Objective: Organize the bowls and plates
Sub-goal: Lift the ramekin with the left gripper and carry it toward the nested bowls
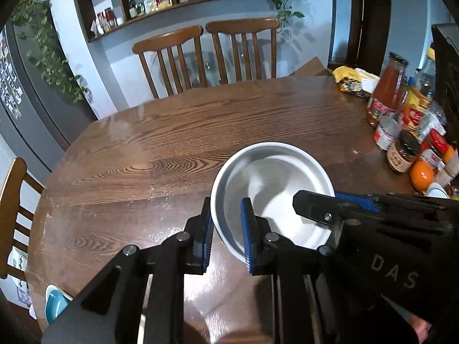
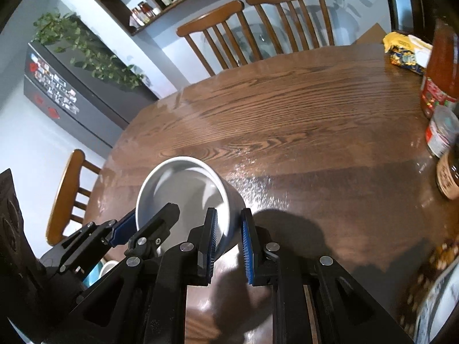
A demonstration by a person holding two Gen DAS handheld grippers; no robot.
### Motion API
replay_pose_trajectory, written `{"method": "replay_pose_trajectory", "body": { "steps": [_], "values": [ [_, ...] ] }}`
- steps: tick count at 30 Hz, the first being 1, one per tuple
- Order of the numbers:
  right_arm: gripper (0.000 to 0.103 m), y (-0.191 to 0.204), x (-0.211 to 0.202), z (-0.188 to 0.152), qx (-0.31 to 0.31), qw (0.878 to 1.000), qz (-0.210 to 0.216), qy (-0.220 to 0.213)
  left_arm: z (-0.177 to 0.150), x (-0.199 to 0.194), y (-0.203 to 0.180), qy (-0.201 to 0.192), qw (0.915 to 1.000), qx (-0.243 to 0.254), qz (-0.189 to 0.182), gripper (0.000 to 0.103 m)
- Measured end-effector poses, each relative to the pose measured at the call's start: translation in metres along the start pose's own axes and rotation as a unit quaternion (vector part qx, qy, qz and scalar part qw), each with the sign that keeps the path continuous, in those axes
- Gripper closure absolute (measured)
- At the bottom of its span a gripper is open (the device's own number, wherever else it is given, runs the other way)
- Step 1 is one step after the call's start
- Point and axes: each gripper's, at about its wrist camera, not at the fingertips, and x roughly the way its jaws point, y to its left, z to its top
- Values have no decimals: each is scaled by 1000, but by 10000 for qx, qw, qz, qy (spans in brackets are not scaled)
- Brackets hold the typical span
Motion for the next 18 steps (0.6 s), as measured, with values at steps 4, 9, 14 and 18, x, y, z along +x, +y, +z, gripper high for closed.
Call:
{"method": "replay_pose_trajectory", "body": {
  "steps": [4, 9, 14, 18],
  "values": [
    [85, 12, -23, -19, 0, 9999, 37, -156, -12, -26, -2, -187, 9998, 43, -1, 87],
    [85, 24, -44, -37, -45, 9995, 14, -301, -23, -51, 0, -296, 9995, -27, -100, 87],
    [85, 37, -60, -52, -85, 9991, 41, -408, -37, -75, 2, -439, 9990, -20, -124, 87],
    [85, 45, -67, -63, -149, 9989, 42, -432, -49, -86, 7, -491, 9987, -53, -122, 87]
  ]
}}
